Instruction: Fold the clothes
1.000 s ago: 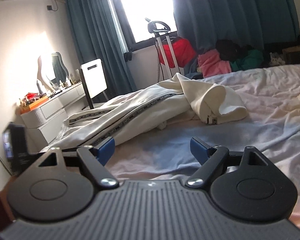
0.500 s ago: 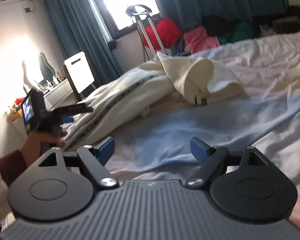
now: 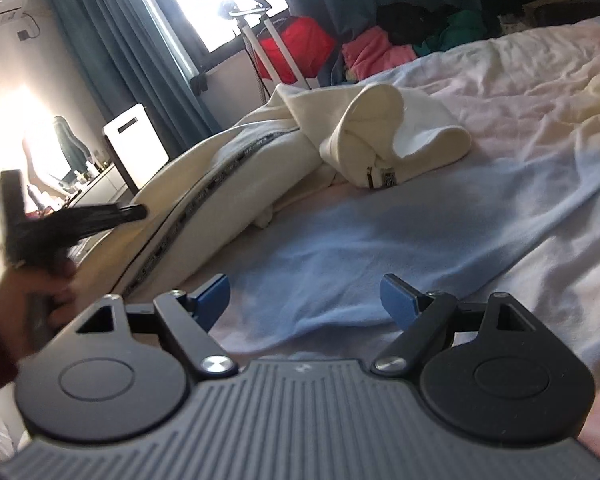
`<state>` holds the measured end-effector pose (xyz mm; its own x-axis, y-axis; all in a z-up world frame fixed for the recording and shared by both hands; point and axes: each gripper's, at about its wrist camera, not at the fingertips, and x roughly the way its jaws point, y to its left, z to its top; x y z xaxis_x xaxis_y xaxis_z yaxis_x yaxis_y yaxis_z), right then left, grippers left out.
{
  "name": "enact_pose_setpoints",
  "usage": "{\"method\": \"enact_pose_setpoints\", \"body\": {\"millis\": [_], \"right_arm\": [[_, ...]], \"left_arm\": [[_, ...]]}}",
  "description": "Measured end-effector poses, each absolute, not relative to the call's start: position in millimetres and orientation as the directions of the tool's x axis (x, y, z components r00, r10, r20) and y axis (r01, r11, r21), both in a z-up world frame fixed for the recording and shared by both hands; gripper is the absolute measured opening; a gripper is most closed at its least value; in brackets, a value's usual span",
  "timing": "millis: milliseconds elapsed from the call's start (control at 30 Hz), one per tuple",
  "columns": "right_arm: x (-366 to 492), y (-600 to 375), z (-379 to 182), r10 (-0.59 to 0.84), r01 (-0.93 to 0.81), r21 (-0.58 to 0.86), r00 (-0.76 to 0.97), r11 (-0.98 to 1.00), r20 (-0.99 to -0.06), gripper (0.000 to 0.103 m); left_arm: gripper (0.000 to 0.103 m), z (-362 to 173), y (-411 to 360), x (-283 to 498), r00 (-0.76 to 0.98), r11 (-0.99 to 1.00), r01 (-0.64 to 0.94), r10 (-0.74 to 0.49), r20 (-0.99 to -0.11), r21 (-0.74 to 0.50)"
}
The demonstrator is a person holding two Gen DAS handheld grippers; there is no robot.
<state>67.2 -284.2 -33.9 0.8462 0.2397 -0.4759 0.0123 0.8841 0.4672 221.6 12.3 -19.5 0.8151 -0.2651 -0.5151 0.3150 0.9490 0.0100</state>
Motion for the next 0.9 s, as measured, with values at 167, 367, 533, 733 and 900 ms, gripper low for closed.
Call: {"method": "enact_pose_setpoints", "body": {"millis": [167, 367, 533, 733, 900], "right_arm": [[47, -287, -19, 0.222, 0.005, 0.468, 0.876, 0.884, -0.428, 0.084], [25, -303, -14, 0.242, 0.011, 0.548, 0.890, 0.836, -0.387, 0.085], [22, -319, -17, 0.306, 0.012, 0.681, 0.888, 0.732, -0.344, 0.085], [19, -324, -22, 0.347, 0.014, 0.757, 0.884, 0.653, -0.315, 0.085], [38, -322, -28, 0.384, 0.064, 0.824, 0.862, 0.563, -0.330, 0.086]], "left_arm": [[0.003, -16, -19, 123, 0.799, 0.893, 0.432, -0.314, -0.513, 0.128], [0.000, -75, -20, 62, 0.717, 0.905, 0.413, -0.256, -0.648, 0.100], [0.004, -85, -30, 58, 0.701, 0.912, 0.404, -0.263, -0.663, 0.065], [0.024, -66, -24, 51, 0.765, 0.946, 0.320, -0.290, -0.575, -0.051], [0.045, -52, -14, 52, 0.827, 0.966, 0.213, -0.258, -0.499, -0.146]]}}
